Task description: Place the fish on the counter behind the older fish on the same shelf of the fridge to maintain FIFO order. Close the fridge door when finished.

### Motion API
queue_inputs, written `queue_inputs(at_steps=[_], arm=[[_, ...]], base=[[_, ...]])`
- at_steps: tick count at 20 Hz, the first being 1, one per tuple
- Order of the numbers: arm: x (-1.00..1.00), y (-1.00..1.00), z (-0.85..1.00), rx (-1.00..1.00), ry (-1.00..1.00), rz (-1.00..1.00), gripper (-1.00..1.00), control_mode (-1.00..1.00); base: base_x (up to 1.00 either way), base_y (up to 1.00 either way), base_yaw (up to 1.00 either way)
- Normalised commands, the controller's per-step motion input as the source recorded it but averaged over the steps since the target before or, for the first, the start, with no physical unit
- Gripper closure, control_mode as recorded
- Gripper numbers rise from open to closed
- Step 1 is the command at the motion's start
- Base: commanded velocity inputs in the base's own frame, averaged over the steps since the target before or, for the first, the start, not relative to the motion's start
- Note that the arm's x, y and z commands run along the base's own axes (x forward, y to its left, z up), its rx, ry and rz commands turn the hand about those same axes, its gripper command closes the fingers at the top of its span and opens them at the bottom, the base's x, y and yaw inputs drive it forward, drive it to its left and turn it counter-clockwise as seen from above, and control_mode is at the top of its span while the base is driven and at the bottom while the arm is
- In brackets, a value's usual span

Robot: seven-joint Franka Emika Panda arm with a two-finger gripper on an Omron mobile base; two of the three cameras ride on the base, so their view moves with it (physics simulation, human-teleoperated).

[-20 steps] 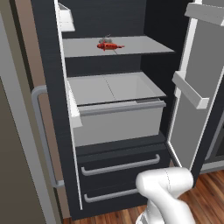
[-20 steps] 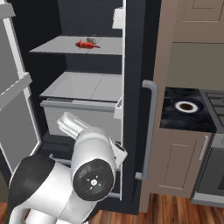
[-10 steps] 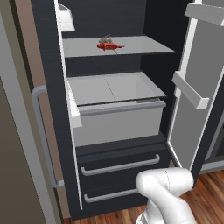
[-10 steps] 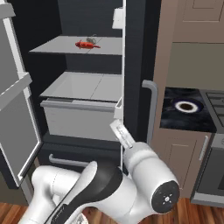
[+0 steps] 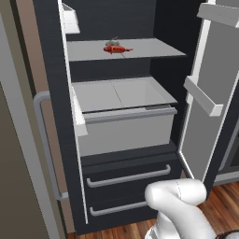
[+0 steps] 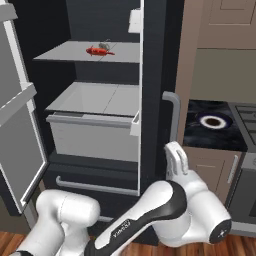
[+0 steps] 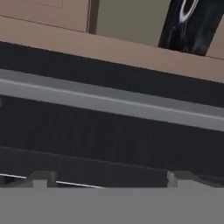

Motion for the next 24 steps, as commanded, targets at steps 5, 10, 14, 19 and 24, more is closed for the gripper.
queue_inputs(at_steps=[5, 10, 14, 19, 24], arm=[[0.57, -0.53, -0.34, 0.28, 0.0, 0.03, -1.0, -1.0], [0.73, -0.43, -0.38, 0.11, 0.03, 0.14, -1.0, -1.0], [0.89, -0.11, -0.47, 0.0, 0.15, 0.24, -1.0, -1.0], [0.55, 0.08, -0.4, 0.0, 0.08, 0.35, -1.0, -1.0], [0.04, 0.83, -0.11, -0.04, 0.0, 0.28, -1.0, -1.0]], base=[[0.0, 0.0, 0.0], [0.0, 0.0, 0.0], [0.0, 0.0, 0.0], [0.0, 0.0, 0.0], [0.0, 0.0, 0.0]])
